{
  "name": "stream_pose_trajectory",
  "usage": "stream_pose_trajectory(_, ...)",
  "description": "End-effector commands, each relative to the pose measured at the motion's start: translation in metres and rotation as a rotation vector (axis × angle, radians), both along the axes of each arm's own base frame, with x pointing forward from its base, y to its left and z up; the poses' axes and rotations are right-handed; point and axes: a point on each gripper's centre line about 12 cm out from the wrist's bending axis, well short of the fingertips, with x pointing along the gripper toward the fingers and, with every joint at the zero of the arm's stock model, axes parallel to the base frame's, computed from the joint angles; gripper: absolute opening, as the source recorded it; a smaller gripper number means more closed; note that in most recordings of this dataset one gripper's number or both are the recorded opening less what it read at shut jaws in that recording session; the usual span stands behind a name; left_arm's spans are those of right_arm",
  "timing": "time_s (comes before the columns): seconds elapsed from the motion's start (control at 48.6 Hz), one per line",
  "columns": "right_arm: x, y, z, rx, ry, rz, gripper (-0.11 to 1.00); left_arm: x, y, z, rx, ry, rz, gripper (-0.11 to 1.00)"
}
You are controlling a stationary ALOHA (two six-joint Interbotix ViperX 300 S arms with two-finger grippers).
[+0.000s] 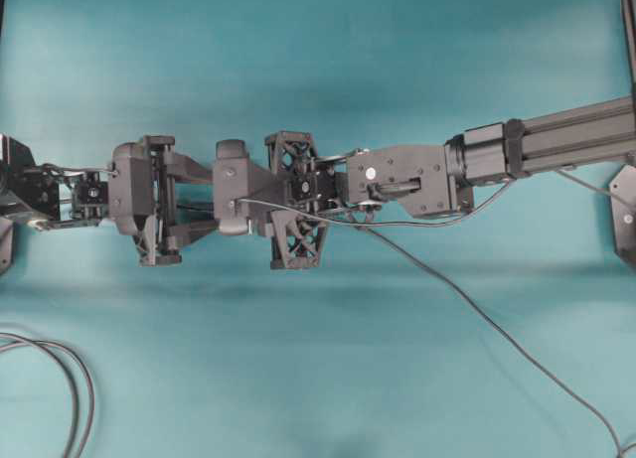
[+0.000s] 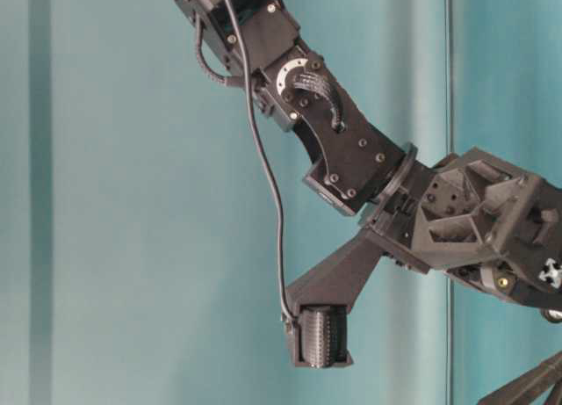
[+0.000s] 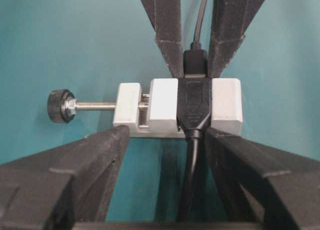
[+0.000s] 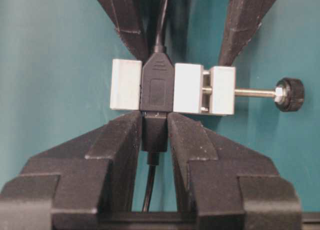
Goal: Insert the USB cable into the female connector supported by the left arm.
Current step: 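Push the USB plug into the clamped connector with the right gripper, then open the right gripper and release the inserted plug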
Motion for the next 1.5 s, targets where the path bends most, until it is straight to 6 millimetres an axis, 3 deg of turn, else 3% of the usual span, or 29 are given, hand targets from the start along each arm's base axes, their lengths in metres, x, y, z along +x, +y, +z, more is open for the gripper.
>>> stream_pose_trajectory(0.0,0.019,-0.001,0.032,-0.006,-0.118,0.005,0.21,0.029,-0.001,0.02,0.019,-0.111,-0.015,0.76)
stream_pose_trajectory(0.494,0.008,0.003,0.034,0.015,-0.039,-0.016,0.22,0.022,-0.003,0.021,0.006,-0.096,-0.018,0.76)
stream_pose_trajectory(0.741,0.008,0.005,0.035,0.03,-0.04,-0.027,0.69,0.012,-0.009,0.018,-0.001,-0.065,-0.032,0.76)
stream_pose_trajectory(1.091,-0.018,0.005,0.042,0.032,-0.025,-0.03,0.7,-0.029,-0.008,0.026,-0.007,-0.031,-0.012,0.76)
stream_pose_trajectory(1.317,-0.033,0.009,0.048,0.04,-0.022,-0.031,0.7,-0.038,-0.008,0.032,-0.011,-0.007,-0.012,0.76)
stream_pose_trajectory(1.482,-0.056,0.012,0.054,0.042,-0.014,-0.024,0.7,-0.042,-0.009,0.043,-0.014,-0.009,-0.012,0.76)
